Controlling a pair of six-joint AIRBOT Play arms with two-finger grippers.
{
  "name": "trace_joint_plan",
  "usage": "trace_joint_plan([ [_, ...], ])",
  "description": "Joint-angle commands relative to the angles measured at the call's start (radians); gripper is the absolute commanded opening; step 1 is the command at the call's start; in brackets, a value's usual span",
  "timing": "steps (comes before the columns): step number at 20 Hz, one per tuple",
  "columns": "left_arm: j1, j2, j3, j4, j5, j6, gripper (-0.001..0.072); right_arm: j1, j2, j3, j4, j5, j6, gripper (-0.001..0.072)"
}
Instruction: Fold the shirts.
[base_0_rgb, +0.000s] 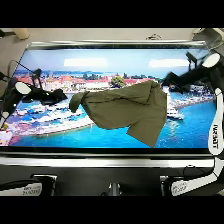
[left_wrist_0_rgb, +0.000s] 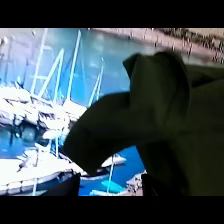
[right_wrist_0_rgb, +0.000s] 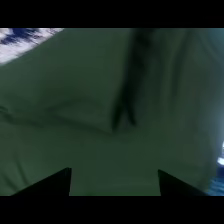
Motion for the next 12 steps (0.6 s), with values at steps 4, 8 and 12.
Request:
trace_joint_plan([
  [4, -0.223, -0.120, -0.104, -0.162, 0.023, 0.010, 0.0678, -0.065, 0.003, -0.198, -0.070, 0.089, -0.017, 0.0568],
  [8, -0.310, -0.203, -0.102, -0.295, 0.120, 0.010, 0.0629, -0.065, 0.002, -0.245, -0.071, 0.048, -0.025, 0.0629],
  [12, -0.306, -0.228, -0.101, -0.307, 0.139, -0.001, 0.0177, -0.065, -0.012, -0.325, -0.049, -0.008, -0.037, 0.0630],
])
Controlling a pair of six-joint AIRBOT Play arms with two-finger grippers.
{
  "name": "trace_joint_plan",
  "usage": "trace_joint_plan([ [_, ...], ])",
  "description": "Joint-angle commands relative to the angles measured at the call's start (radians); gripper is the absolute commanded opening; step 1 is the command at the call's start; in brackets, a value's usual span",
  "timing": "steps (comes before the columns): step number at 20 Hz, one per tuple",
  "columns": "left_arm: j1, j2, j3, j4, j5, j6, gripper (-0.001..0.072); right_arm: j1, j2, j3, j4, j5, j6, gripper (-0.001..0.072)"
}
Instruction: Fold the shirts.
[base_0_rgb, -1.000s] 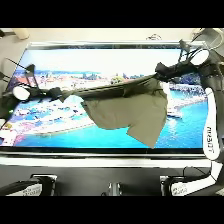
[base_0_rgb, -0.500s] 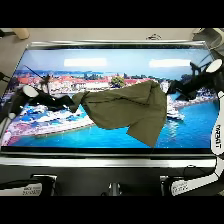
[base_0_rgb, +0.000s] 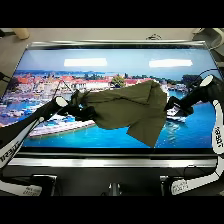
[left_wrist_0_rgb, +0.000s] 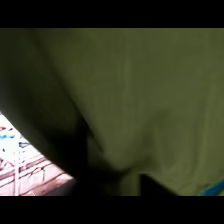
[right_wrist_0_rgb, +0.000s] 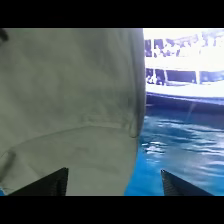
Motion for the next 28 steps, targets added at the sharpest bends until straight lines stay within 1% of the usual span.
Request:
trace_joint_plan([
  [1, -0.011, -0.023, 0.004, -0.025, 0.028, -0.001, 0.0074, 0.000, -0.016, -0.076, 0.036, -0.060, -0.030, 0.0630],
  [2, -0.008, -0.022, 0.015, -0.025, 0.016, 0.016, 0.0029, 0.000, -0.025, -0.092, 0.053, -0.080, -0.037, 0.0630],
  [5, -0.005, 0.005, 0.049, -0.024, 0.000, 0.063, 0.0028, 0.020, -0.072, -0.108, 0.099, -0.124, -0.046, 0.0627],
  [6, -0.006, 0.019, 0.054, -0.024, 0.001, 0.065, 0.0028, 0.036, -0.087, -0.108, 0.099, -0.155, -0.046, 0.0607],
  [7, -0.006, 0.036, 0.057, -0.024, 0.002, 0.067, 0.0028, 0.056, -0.098, -0.108, 0.100, -0.202, -0.046, 0.0540],
  [8, -0.006, 0.055, 0.057, -0.024, 0.000, 0.087, 0.0028, 0.076, -0.101, -0.108, 0.100, -0.249, -0.047, 0.0365],
  [9, -0.005, 0.082, 0.059, -0.013, -0.005, 0.121, 0.0027, 0.094, -0.095, -0.101, 0.100, -0.290, -0.058, 0.0026],
  [10, -0.003, 0.123, 0.075, 0.060, -0.016, 0.141, 0.0026, 0.101, -0.077, -0.075, 0.110, -0.285, -0.080, 0.0022],
  [11, 0.000, 0.176, 0.110, 0.181, -0.041, 0.137, 0.0026, 0.106, -0.043, -0.038, 0.126, -0.270, -0.130, 0.0021],
  [12, 0.006, 0.234, 0.161, 0.317, -0.081, 0.112, 0.0025, 0.106, 0.011, 0.012, 0.131, -0.263, -0.170, 0.0021],
  [14, 0.021, 0.377, 0.319, 0.593, -0.164, 0.040, 0.0026, 0.106, 0.186, 0.145, 0.126, -0.285, -0.182, 0.0021],
  [15, 0.028, 0.454, 0.424, 0.686, -0.182, 0.034, 0.0026, 0.106, 0.304, 0.219, 0.126, -0.322, -0.182, 0.0022],
  [16, 0.032, 0.525, 0.527, 0.738, -0.176, 0.034, 0.0026, 0.106, 0.422, 0.278, 0.121, -0.379, -0.182, 0.0023],
  [17, 0.038, 0.594, 0.634, 0.768, -0.152, 0.034, 0.0026, 0.106, 0.554, 0.319, 0.107, -0.465, -0.181, 0.0023],
  [19, 0.040, 0.708, 0.787, 0.769, -0.083, 0.020, 0.0026, 0.106, 0.790, 0.332, 0.103, -0.637, -0.180, 0.0023],
  [21, 0.033, 0.798, 0.825, 0.769, -0.058, -0.051, 0.0026, 0.106, 0.948, 0.332, 0.101, -0.703, -0.179, 0.0023],
  [22, 0.034, 0.832, 0.821, 0.769, -0.082, -0.064, 0.0027, 0.106, 0.993, 0.332, 0.100, -0.699, -0.172, 0.0023],
  [24, 0.034, 0.851, 0.821, 0.773, -0.167, -0.063, 0.0026, 0.106, 1.037, 0.332, 0.088, -0.629, -0.172, 0.0023],
  [28, 0.034, 0.793, 0.819, 0.800, -0.324, -0.060, 0.0026, 0.106, 0.990, 0.332, 0.000, -0.475, -0.136, 0.0023],
])
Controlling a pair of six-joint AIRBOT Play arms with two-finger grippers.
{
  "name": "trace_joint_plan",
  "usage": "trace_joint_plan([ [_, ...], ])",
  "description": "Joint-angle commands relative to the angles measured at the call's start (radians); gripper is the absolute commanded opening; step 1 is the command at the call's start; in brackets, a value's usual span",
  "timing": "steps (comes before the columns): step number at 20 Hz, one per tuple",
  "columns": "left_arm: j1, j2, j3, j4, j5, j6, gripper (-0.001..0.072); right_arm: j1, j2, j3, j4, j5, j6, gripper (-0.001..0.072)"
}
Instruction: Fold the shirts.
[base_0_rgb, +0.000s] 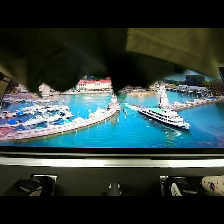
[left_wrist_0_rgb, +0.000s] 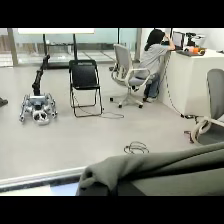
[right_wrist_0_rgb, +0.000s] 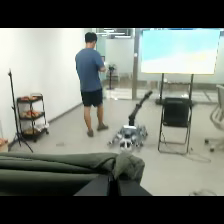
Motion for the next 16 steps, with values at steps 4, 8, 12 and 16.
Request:
trace_joint_plan([
  [4, 0.008, -0.184, -0.035, 0.130, -0.272, -0.009, 0.0027, 0.001, -0.190, 0.005, -0.196, 0.348, 0.027, 0.0023],
  [8, 0.010, -0.425, -0.216, 0.117, -0.200, -0.010, 0.0026, 0.003, -0.523, -0.018, -0.222, 0.449, 0.024, 0.0023],
  [12, 0.010, -0.729, -0.242, 0.043, -0.060, -0.018, 0.0027, 0.003, -0.864, -0.018, -0.129, 0.278, 0.114, 0.0024],
  [16, 0.010, -0.910, -0.242, -0.106, -0.106, -0.055, 0.0031, 0.003, -1.034, -0.018, 0.078, 0.264, 0.257, 0.0024],
])
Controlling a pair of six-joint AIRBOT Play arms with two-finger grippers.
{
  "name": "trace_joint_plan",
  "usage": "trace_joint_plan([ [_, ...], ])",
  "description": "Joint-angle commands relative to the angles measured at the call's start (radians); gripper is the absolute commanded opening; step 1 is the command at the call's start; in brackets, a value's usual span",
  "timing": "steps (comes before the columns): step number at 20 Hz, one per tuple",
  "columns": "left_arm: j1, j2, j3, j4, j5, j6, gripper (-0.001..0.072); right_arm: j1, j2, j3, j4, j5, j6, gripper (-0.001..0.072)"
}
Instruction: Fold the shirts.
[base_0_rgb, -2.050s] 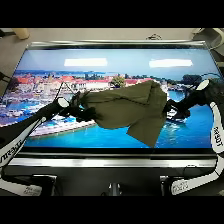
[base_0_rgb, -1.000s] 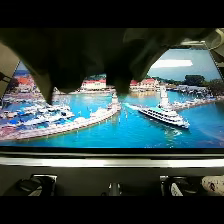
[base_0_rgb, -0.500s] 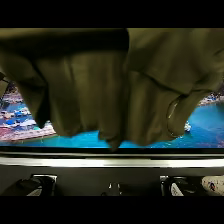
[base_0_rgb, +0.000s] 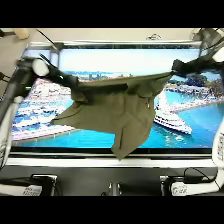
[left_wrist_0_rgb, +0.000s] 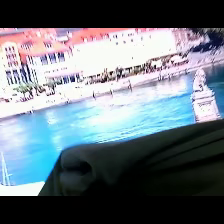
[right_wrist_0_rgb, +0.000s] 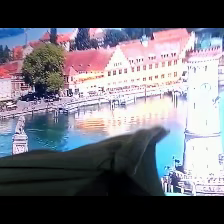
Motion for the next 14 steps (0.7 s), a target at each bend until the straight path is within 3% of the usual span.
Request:
trace_joint_plan([
  [1, 0.000, -0.150, -0.009, -0.104, -0.024, -0.022, 0.0078, 0.000, -0.154, 0.000, 0.195, -0.030, 0.094, 0.0024],
  [2, 0.005, -0.151, -0.008, -0.104, -0.039, -0.015, 0.0211, 0.000, -0.162, 0.000, 0.240, -0.052, 0.085, 0.0033],
  [3, 0.018, -0.146, 0.005, -0.104, -0.077, 0.018, 0.0492, -0.001, -0.158, 0.003, 0.255, -0.060, 0.082, 0.0196],
  [4, 0.043, -0.140, 0.038, -0.104, -0.150, 0.073, 0.0640, -0.013, -0.146, 0.013, 0.260, -0.035, 0.061, 0.0473],
  [5, 0.080, -0.126, 0.063, -0.105, -0.196, 0.101, 0.0639, -0.030, -0.130, 0.025, 0.255, 0.012, 0.010, 0.0642],
  [7, 0.205, -0.057, 0.052, -0.128, -0.225, 0.100, 0.0639, -0.082, -0.096, 0.027, 0.170, 0.169, -0.037, 0.0616],
  [8, 0.272, -0.025, 0.022, -0.151, -0.238, 0.100, 0.0635, -0.112, -0.088, 0.014, 0.124, 0.263, -0.028, 0.0555],
  [9, 0.342, 0.006, -0.035, -0.157, -0.254, 0.100, 0.0588, -0.134, -0.077, -0.027, 0.111, 0.335, -0.024, 0.0524],
  [10, 0.403, 0.034, -0.111, -0.156, -0.262, 0.098, 0.0495, -0.138, -0.055, -0.097, 0.110, 0.360, -0.047, 0.0524],
  [11, 0.457, 0.060, -0.202, -0.157, -0.259, 0.087, 0.0474, -0.134, -0.023, -0.188, 0.111, 0.346, -0.065, 0.0524],
  [13, 0.536, 0.096, -0.377, -0.183, -0.224, 0.113, 0.0497, -0.116, 0.035, -0.354, 0.125, 0.272, -0.088, 0.0524],
  [14, 0.555, 0.104, -0.434, -0.211, -0.198, 0.149, 0.0556, -0.109, 0.050, -0.408, 0.127, 0.251, -0.099, 0.0526],
])
